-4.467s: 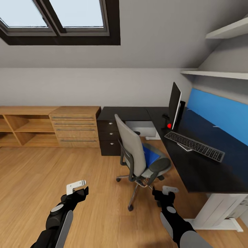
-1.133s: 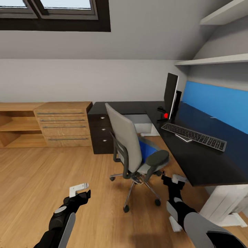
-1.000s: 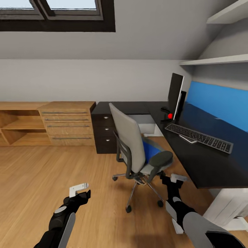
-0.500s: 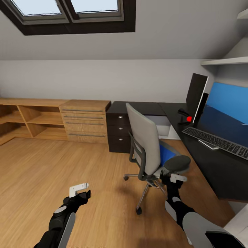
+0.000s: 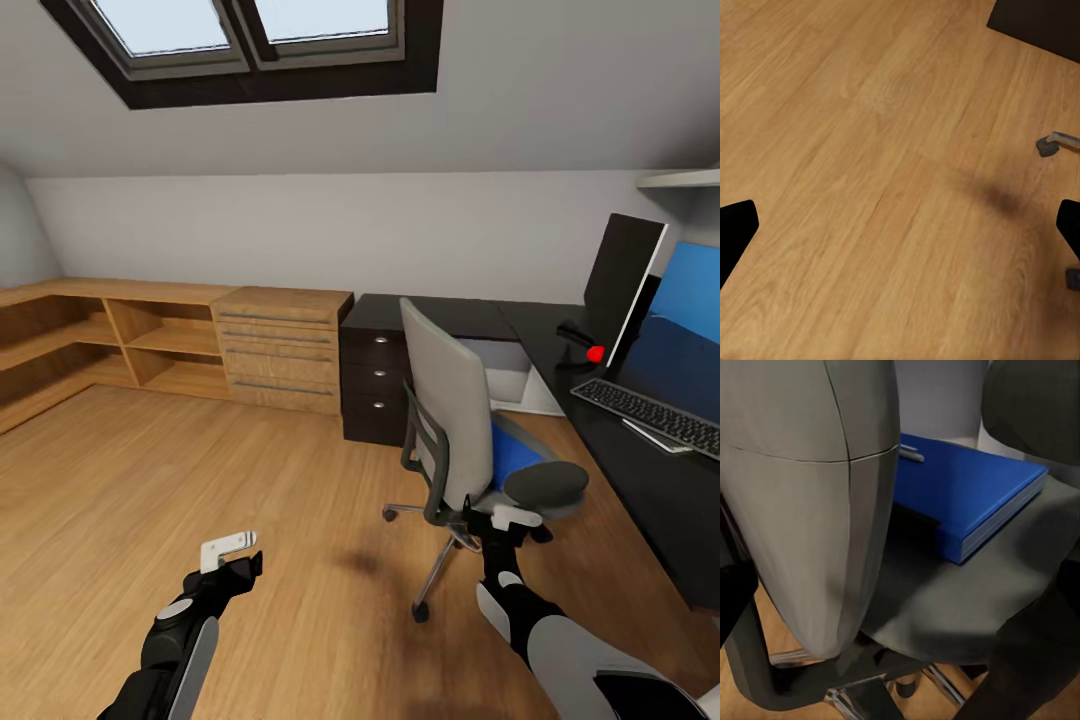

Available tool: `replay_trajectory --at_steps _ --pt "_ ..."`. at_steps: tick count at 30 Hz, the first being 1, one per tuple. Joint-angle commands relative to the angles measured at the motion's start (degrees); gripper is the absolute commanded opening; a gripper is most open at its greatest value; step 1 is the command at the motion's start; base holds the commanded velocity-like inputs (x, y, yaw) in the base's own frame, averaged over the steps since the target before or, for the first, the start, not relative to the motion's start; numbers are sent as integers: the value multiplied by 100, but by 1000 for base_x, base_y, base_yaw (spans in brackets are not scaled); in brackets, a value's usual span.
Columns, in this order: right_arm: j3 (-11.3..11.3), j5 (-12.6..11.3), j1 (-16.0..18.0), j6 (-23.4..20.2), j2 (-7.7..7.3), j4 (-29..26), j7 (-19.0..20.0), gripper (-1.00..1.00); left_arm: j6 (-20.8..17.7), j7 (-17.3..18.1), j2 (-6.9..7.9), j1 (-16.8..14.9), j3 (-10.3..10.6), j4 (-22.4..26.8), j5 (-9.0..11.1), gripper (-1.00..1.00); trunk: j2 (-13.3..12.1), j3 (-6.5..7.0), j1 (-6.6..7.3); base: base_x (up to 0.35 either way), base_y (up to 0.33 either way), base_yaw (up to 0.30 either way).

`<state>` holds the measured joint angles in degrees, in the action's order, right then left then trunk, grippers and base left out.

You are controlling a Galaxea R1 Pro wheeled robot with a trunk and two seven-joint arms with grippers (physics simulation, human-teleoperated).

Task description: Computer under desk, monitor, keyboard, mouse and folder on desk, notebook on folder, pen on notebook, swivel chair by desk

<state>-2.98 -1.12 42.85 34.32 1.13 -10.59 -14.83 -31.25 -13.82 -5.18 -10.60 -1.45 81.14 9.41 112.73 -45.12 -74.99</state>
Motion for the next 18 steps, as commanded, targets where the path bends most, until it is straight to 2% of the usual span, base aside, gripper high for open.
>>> replay_trajectory --at_steps 1,9,18 --pt "-28 -11 4 25 3 4 16 100 -22 -38 -4 -3 -3 7 63 100 3 -5 1 0 0 18" --pt "-28 -11 4 25 1 4 16 100 -19 -41 -17 -3 4 56 77 100 3 -5 1 0 0 4" --pt "-28 -4 0 29 -6 4 16 100 3 -58 -35 -3 6 137 78 100 363 -167 -197 0 0 0"
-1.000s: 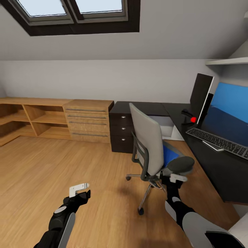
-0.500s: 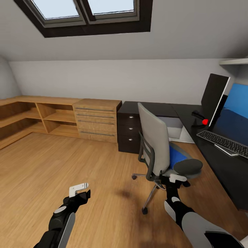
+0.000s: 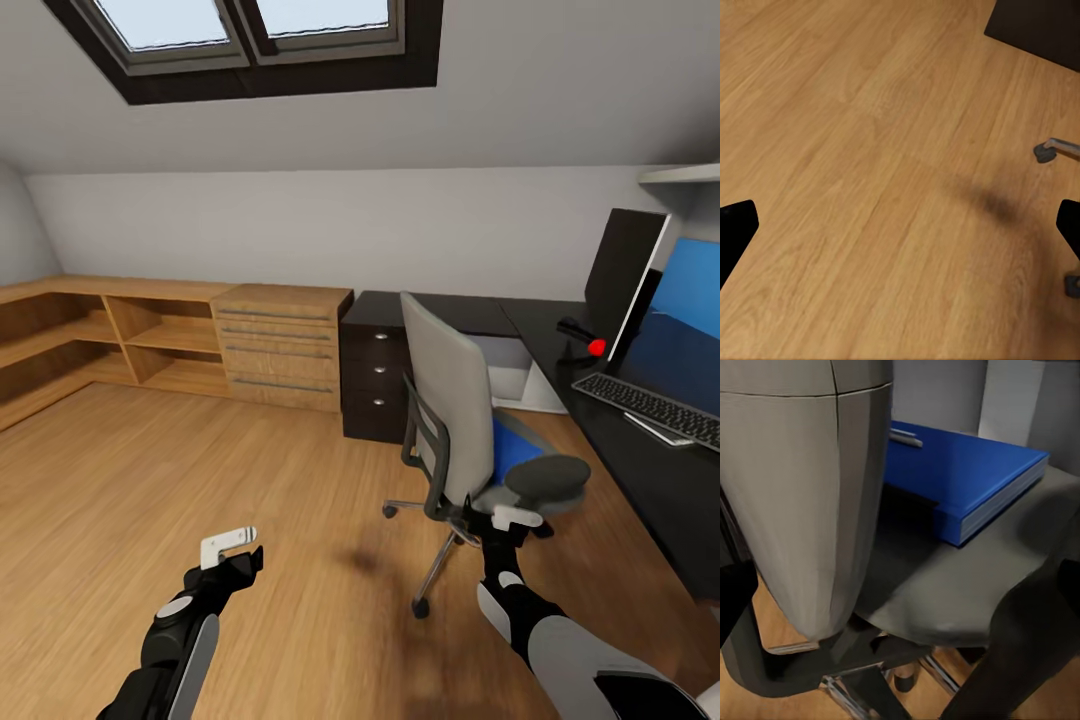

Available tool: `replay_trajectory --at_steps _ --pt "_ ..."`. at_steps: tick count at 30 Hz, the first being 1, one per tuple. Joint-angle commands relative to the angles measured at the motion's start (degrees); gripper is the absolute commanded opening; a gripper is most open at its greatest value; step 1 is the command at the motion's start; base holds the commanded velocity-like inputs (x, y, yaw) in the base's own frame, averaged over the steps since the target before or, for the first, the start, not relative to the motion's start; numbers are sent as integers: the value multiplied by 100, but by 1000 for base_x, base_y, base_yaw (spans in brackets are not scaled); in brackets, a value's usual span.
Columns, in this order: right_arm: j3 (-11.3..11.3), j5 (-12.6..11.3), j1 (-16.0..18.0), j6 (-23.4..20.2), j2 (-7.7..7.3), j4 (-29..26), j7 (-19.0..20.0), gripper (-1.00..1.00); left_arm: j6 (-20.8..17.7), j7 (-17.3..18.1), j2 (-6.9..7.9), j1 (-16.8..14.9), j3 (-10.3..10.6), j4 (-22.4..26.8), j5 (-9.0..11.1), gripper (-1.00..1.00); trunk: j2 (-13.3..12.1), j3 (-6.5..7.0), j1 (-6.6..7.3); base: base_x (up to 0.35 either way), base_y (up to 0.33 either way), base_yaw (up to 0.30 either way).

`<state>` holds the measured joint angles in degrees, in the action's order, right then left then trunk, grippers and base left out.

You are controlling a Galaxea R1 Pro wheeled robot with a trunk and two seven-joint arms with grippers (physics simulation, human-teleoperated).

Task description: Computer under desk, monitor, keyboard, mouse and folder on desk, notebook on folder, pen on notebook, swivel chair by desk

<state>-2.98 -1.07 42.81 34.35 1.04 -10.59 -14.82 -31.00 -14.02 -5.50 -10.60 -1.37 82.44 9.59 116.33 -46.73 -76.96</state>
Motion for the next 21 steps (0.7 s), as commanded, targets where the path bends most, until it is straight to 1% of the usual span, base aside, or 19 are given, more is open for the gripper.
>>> replay_trajectory --at_steps 1,10,21 --pt "-27 -9 3 26 2 4 15 100 -21 -39 -3 -3 -3 12 61 100 44 -24 -22 0 0 0" --pt "-26 -6 0 26 1 4 17 100 -20 -40 -3 -3 -3 18 61 100 405 -181 -219 0 0 -15" --pt "-20 1 0 27 -5 4 23 100 -21 -40 5 -3 -3 10 61 100 846 -313 -461 0 0 -198"
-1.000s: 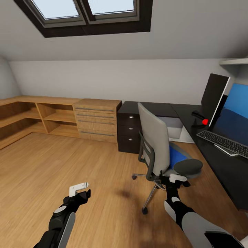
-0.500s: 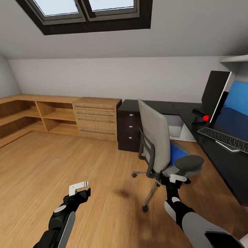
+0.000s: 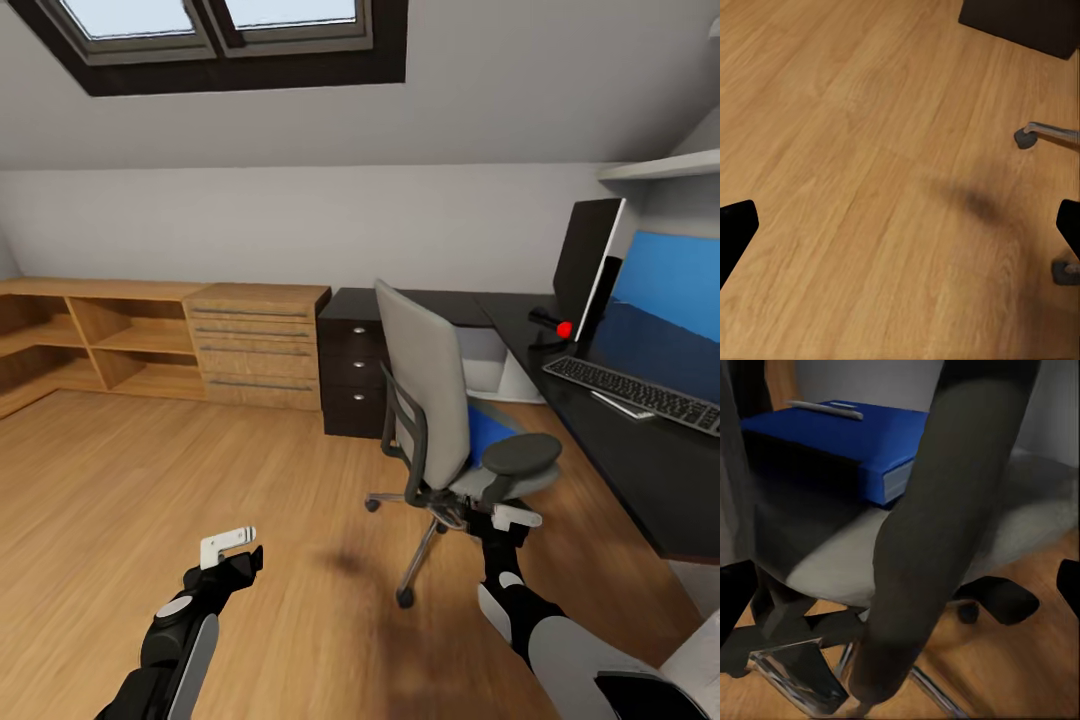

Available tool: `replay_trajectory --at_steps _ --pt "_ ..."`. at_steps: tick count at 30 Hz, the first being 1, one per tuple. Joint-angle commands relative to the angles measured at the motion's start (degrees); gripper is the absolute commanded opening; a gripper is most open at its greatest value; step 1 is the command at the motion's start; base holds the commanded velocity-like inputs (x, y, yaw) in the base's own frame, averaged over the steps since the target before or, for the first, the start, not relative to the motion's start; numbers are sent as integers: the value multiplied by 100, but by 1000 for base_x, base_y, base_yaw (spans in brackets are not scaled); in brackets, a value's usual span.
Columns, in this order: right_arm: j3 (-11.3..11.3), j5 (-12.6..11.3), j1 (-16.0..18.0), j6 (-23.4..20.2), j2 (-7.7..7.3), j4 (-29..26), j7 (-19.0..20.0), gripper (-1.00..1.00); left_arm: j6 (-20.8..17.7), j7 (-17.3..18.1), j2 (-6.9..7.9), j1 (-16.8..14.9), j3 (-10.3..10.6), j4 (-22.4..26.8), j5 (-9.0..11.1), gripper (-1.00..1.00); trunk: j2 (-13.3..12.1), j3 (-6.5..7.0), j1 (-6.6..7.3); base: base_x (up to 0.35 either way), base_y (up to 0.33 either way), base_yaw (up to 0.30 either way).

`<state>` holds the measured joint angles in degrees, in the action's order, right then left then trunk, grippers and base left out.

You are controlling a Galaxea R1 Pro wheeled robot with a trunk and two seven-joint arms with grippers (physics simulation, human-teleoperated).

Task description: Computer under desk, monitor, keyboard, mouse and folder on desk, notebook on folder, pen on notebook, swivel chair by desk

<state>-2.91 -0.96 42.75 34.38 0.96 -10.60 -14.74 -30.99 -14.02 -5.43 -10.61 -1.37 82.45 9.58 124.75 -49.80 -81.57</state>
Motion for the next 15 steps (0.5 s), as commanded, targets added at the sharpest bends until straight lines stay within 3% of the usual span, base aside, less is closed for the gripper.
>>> replay_trajectory --at_steps 1,15 --pt "-26 -9 5 25 3 5 14 100 -21 -39 -2 -2 -3 9 62 100 44 -17 -22 0 0 -221" --pt "-26 -9 5 25 -15 5 15 100 -27 -39 7 -2 -12 9 62 100 525 -142 -285 0 0 -222"
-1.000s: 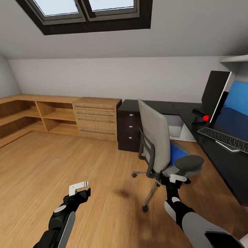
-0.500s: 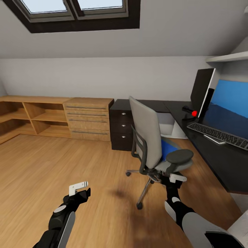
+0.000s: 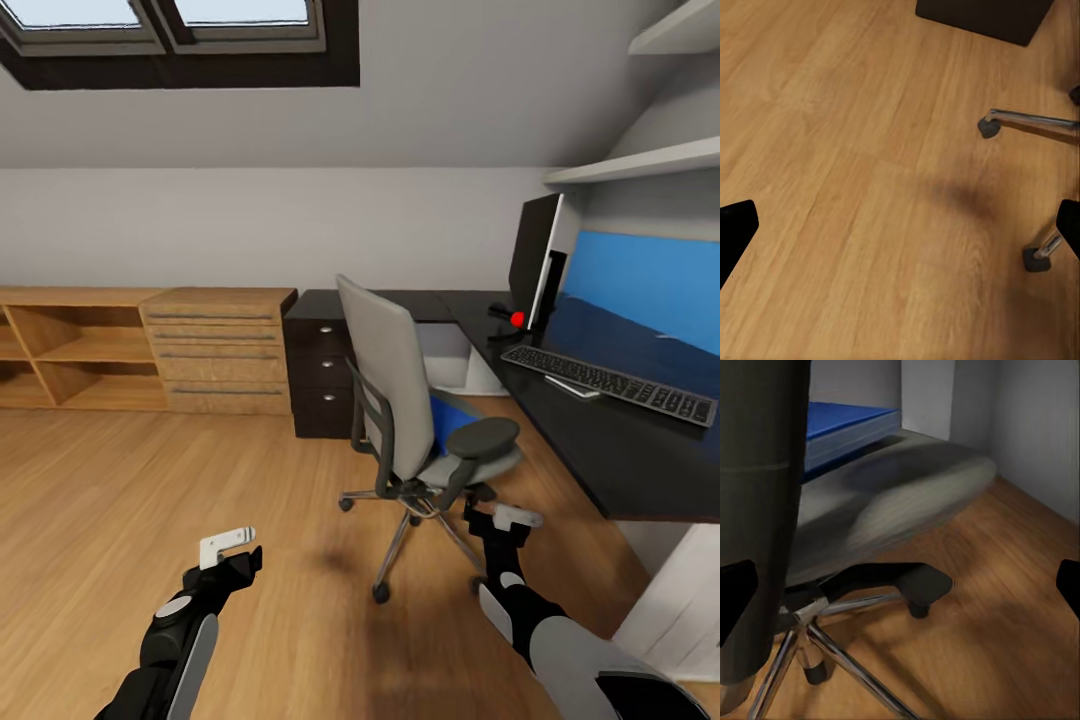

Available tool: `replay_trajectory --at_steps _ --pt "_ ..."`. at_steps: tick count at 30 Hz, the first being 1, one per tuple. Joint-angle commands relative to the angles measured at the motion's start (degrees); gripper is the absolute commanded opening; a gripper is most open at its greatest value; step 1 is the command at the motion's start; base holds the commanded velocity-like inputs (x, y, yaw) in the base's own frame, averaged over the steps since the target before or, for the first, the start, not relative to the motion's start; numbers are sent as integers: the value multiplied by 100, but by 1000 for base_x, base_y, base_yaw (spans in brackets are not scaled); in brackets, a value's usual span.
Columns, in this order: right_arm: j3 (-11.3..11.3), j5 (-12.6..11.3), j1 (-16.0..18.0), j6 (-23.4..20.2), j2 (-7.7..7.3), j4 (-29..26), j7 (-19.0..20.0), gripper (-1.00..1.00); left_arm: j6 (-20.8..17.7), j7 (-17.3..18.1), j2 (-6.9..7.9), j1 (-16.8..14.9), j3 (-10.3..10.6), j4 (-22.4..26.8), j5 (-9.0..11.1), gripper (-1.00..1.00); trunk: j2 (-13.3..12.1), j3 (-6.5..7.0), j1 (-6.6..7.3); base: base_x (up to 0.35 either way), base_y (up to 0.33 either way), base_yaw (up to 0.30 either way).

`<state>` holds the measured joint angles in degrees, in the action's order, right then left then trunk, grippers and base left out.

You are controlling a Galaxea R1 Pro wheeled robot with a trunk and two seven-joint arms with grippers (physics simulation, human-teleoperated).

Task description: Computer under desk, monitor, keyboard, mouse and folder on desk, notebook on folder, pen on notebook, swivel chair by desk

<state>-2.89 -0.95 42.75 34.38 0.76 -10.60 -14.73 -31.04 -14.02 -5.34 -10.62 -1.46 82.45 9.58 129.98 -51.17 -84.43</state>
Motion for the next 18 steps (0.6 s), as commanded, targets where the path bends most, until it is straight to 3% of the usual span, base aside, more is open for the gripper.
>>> replay_trajectory --at_steps 1,10,14,18 --pt "-28 -10 5 25 2 6 14 100 -23 -39 -2 -2 -3 9 62 100 2 1 1 0 0 -222" --pt "-35 -22 5 32 -24 6 14 100 -31 -25 18 -2 -32 -21 65 100 2 56 1 0 0 -210" --pt "-36 -26 5 104 -66 6 14 100 -26 -16 29 -2 -47 -27 66 100 2 63 1 39 0 -64" --pt "-36 -32 5 190 -78 6 13 100 -25 -10 32 -2 -49 -33 67 100 2 64 1 233 0 -13"
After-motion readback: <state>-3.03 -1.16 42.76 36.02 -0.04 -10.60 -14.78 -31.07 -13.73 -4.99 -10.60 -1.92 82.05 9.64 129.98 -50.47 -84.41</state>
